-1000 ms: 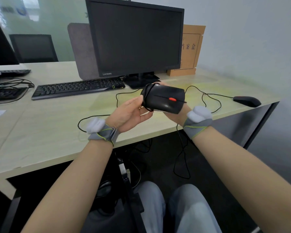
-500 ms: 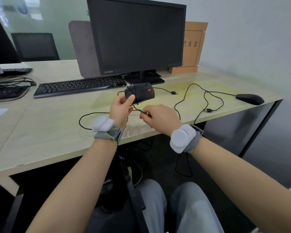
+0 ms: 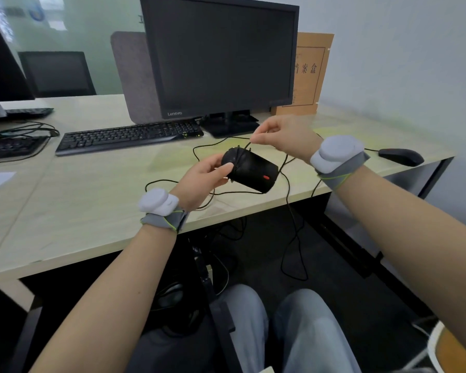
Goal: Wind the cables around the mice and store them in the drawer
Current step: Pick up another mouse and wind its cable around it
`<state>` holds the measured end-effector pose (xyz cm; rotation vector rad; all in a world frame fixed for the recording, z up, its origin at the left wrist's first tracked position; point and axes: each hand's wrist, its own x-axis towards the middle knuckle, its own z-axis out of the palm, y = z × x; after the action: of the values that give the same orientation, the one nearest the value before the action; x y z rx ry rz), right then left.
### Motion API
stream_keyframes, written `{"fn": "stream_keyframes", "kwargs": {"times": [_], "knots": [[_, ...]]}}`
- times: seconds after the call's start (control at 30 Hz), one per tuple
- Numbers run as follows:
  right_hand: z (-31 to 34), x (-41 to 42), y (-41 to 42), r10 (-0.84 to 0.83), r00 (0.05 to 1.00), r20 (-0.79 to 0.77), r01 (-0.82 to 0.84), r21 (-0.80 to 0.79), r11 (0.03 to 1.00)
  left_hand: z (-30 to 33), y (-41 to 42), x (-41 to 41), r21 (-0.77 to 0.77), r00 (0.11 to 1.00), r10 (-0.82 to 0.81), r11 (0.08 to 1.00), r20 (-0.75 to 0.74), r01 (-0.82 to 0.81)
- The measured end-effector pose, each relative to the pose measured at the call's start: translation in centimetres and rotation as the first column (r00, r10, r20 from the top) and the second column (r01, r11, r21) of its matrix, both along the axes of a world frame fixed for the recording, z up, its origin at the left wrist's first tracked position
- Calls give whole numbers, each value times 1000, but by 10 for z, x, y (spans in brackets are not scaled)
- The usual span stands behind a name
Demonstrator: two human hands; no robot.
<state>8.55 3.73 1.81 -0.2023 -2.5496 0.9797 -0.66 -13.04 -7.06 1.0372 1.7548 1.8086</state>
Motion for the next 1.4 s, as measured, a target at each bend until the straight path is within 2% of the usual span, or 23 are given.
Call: {"fn": "stream_keyframes", "kwargs": {"times": [0.1, 0.17, 0.23, 0.37, 0.5, 0.6, 0.7, 0.77, 0.83, 0.87, 0.9, 0.97, 1.03, 1.07, 1.1, 1.27, 1.4], "knots": [[-7, 1, 10, 67, 996, 65, -57, -145, 988, 3, -3, 5, 82, 973, -184, 981, 138, 174], [-14, 3, 15, 173, 983, 55, -155, -245, 957, 6, -5, 8, 126, 936, -268, 961, 227, 244], [-19, 6, 16, 244, 970, 17, -227, -306, 924, 12, -7, 9, 124, 918, -312, 949, 245, 289], [-20, 8, 11, 200, 978, -59, -208, -205, 956, 24, -9, 5, 61, 925, -323, 946, 201, 317], [-34, 11, -1, 101, 992, -79, -115, -208, 971, 28, -2, 11, 256, 897, -306, 939, 318, 230], [-55, 8, -16, 54, 999, -6, -55, -91, 994, 35, 7, 15, 443, 881, -262, 894, 393, 69], [-70, 9, -38, 94, 987, 129, -89, -46, 995, 40, 14, 11, 440, 917, -24, 882, 398, -168], [-73, 11, -49, 84, 983, 163, -97, 75, 992, 37, 17, 7, 325, 922, 191, 895, 338, -305], [-65, 13, -57, 26, 994, 102, -51, 248, 968, 30, 17, 2, 183, 901, 386, 889, 197, -421], [-58, 14, -60, 7, 998, 55, -23, 284, 958, 27, 17, 1, 141, 888, 442, 878, 130, -458], [-50, 15, -61, 6, 1000, 19, -11, 266, 964, 24, 16, -1, 113, 877, 474, 870, 73, -480], [-37, 17, -60, 33, 999, -8, -33, 34, 999, 21, 14, -1, 70, 864, 502, 864, -46, -498], [-26, 20, -53, 46, 999, 9, -42, -257, 965, 20, 11, -1, 35, 863, 479, 877, -162, -480], [-22, 20, -49, 50, 999, 13, -42, -341, 939, 21, 10, -1, 24, 867, 456, 887, -200, -461], [-19, 21, -43, 46, 999, 17, -37, -359, 933, 22, 8, -2, 5, 870, 433, 896, -236, -444], [-6, 19, -20, -9, 1000, -8, 7, -180, 984, 28, 3, 4, -137, 884, 234, 940, -405, -311], [-2, 18, -4, 81, 996, 39, -73, -167, 983, 29, -5, 8, -182, 947, 57, 976, -315, -120]]}}
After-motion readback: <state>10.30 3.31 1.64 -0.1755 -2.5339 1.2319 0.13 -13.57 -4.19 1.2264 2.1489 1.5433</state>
